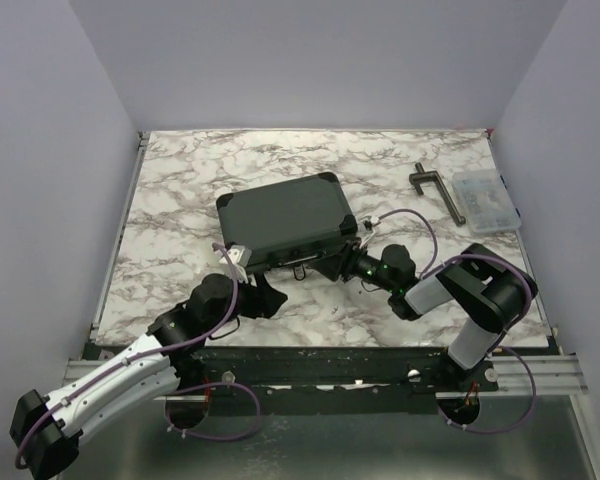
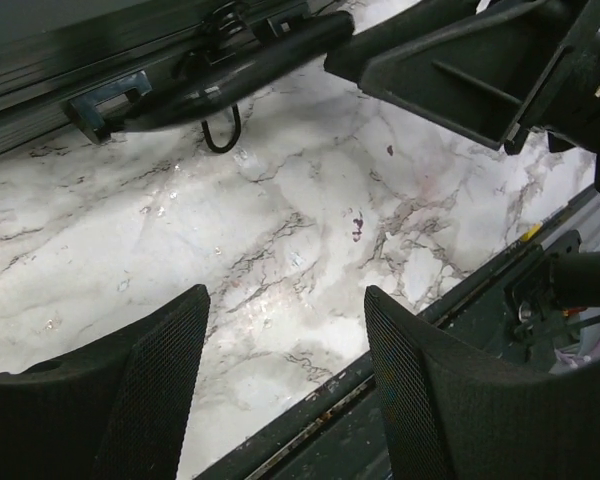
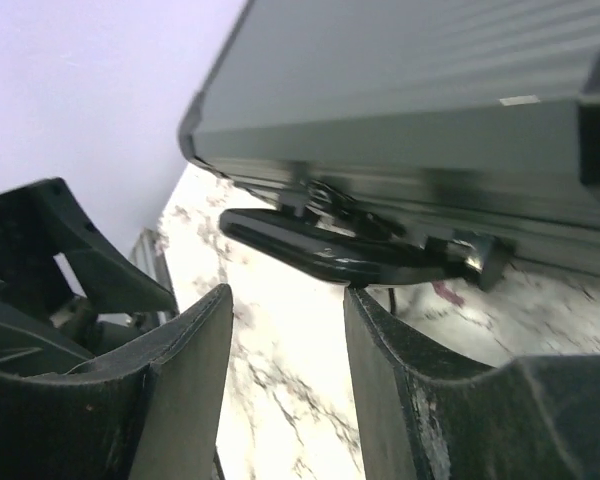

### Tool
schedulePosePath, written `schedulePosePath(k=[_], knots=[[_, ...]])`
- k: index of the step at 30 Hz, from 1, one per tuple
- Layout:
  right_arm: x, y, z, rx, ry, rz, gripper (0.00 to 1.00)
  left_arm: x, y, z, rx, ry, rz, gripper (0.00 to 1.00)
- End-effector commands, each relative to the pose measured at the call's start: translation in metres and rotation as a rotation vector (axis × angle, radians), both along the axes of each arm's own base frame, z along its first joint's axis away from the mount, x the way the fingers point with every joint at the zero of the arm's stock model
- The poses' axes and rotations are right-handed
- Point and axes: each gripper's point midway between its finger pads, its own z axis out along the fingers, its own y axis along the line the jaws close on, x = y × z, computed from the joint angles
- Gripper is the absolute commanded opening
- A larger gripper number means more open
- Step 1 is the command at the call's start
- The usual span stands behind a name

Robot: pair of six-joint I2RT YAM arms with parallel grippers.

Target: Pack up texas hold em set

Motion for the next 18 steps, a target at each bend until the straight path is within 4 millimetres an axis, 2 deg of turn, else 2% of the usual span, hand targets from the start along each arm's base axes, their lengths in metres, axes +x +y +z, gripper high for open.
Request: schedulePosePath(k=[1,7,10,13,18], knots=[[-0.002,0.011,0.037,0.151,-0.07,0.035,0.51,-0.013,-0.006,0.001,-0.039,0.013,-0.07,0.63],[0.004,0.02,0.041,0.177,-0.061,0.05,0.51,-0.012,-0.002,-0.02,-0.014,0.046,-0.038,0.6],[0.005,0.021,0.037,0.168,-0.053,0.052,0.51,-0.001,-0.003,-0.021,-0.02,0.021,0.005,0.58],[0.003,0.021,0.034,0.161,-0.045,0.056,0.51,0.012,-0.003,-0.012,-0.002,-0.014,0.042,0.56],[0.003,0.018,0.027,0.13,-0.008,0.044,0.51,0.03,-0.003,0.014,0.047,-0.086,0.063,0.56]])
